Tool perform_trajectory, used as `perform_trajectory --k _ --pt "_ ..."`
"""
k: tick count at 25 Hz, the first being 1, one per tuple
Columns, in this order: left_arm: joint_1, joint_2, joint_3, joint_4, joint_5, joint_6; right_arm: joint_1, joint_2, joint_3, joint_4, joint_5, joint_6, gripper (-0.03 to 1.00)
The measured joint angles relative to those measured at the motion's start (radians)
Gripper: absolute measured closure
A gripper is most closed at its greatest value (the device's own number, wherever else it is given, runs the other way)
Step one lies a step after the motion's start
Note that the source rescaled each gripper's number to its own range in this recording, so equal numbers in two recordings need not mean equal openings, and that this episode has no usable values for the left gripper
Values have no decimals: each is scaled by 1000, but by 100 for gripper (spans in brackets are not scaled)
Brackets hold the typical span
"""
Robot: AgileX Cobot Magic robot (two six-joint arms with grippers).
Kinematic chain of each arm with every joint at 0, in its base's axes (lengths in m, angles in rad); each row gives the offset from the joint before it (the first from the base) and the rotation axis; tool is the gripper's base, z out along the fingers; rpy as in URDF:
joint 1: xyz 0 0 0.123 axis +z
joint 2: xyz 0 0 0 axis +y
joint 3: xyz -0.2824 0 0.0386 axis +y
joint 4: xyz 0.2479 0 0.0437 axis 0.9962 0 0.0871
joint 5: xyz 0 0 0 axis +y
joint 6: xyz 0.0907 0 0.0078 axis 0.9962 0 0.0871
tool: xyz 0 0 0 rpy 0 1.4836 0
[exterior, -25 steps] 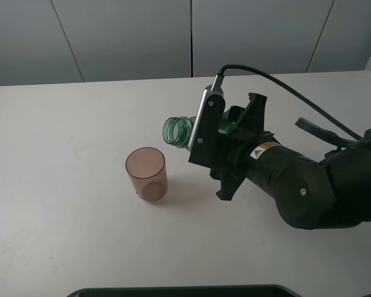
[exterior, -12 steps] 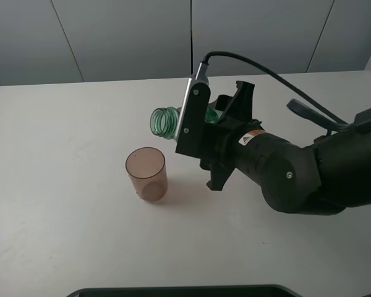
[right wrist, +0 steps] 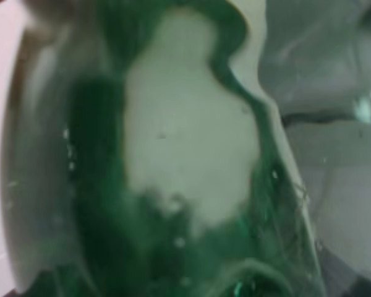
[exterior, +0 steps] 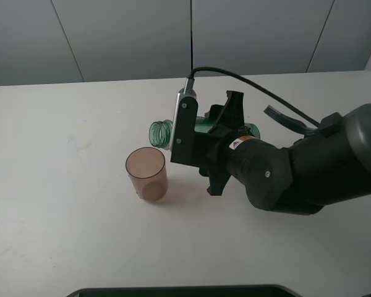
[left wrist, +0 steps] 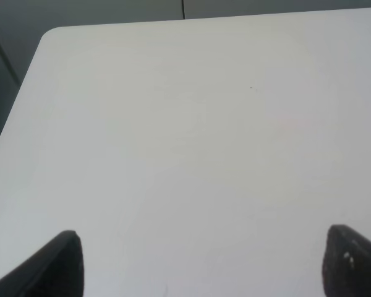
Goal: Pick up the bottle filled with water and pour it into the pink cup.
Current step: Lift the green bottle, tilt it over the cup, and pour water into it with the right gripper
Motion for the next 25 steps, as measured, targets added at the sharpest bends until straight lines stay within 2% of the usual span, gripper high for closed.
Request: perform_trajectory --k 14,25 --pt "0 0 0 0 0 0 0 0 -16 26 0 -126 96" --pt "0 0 0 0 0 0 0 0 -16 32 0 -178 96"
